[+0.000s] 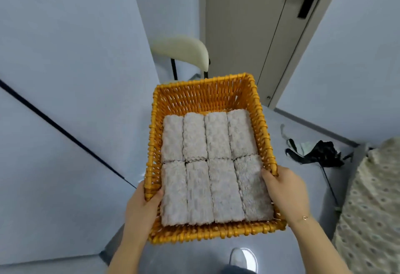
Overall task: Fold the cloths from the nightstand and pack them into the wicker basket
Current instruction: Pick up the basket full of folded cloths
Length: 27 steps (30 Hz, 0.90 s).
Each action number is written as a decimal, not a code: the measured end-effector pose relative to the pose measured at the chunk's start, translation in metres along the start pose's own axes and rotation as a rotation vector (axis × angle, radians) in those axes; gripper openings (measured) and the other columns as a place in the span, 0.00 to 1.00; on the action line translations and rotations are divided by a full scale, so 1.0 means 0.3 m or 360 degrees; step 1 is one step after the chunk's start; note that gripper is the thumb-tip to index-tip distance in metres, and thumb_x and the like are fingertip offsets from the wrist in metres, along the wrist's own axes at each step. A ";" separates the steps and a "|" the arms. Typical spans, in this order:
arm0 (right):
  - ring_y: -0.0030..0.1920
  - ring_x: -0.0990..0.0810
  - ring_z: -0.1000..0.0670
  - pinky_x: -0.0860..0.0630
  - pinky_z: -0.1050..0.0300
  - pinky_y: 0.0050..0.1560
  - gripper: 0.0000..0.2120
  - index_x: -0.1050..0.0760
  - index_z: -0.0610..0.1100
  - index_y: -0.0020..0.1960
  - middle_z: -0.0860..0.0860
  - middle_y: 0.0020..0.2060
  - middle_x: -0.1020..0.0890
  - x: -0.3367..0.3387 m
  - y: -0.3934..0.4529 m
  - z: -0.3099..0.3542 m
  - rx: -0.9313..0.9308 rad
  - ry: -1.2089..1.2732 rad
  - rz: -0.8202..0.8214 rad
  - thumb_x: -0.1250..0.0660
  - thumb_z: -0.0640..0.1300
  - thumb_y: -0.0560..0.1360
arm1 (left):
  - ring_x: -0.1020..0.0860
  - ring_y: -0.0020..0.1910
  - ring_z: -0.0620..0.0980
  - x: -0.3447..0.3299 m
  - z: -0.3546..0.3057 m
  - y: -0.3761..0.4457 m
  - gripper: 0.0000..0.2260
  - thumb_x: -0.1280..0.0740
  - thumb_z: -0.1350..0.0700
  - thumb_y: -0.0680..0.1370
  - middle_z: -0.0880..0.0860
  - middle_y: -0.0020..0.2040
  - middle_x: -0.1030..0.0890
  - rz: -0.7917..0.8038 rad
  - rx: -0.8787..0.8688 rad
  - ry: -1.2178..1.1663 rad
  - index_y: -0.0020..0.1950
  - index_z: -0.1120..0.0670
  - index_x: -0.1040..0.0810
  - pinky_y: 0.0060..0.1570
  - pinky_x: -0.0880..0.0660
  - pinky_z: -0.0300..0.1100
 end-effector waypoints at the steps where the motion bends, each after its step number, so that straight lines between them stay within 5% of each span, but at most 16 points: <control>1: 0.27 0.30 0.44 0.34 0.50 0.30 0.19 0.40 0.43 0.31 0.47 0.23 0.32 0.030 0.039 -0.001 0.0010 0.0006 -0.0005 0.36 0.44 0.77 | 0.24 0.47 0.46 -0.028 -0.034 0.014 0.08 0.32 0.57 0.78 0.40 0.45 0.23 -0.0010 -0.0009 -0.0019 0.55 0.46 0.26 0.45 0.31 0.43; 7: 0.25 0.36 0.48 0.42 0.55 0.27 0.22 0.43 0.44 0.30 0.49 0.23 0.36 0.205 0.350 0.015 0.0149 -0.0041 -0.0009 0.36 0.45 0.77 | 0.23 0.50 0.52 -0.221 -0.244 0.145 0.09 0.32 0.59 0.78 0.49 0.48 0.20 -0.0098 -0.0006 -0.0081 0.56 0.49 0.24 0.52 0.29 0.47; 17: 0.27 0.33 0.47 0.38 0.54 0.28 0.22 0.41 0.43 0.30 0.47 0.25 0.33 0.285 0.816 0.022 0.0132 -0.0014 0.0037 0.37 0.47 0.78 | 0.24 0.48 0.51 -0.480 -0.519 0.411 0.06 0.33 0.60 0.78 0.44 0.44 0.22 -0.0166 -0.0005 -0.0044 0.51 0.49 0.24 0.51 0.30 0.46; 27: 0.26 0.34 0.48 0.39 0.56 0.27 0.22 0.41 0.43 0.30 0.49 0.23 0.34 0.263 1.432 0.258 0.0208 -0.0060 -0.0011 0.37 0.47 0.79 | 0.24 0.47 0.46 -0.672 -0.793 0.975 0.14 0.33 0.60 0.78 0.40 0.45 0.22 -0.0170 -0.0024 -0.0253 0.48 0.38 0.26 0.49 0.29 0.46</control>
Point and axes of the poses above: each hand's wrist, its own y-axis towards the middle knuckle, its own x-axis out of the back of the hand, z = x × y, the point moved 4 cm from there along y, towards the middle knuckle
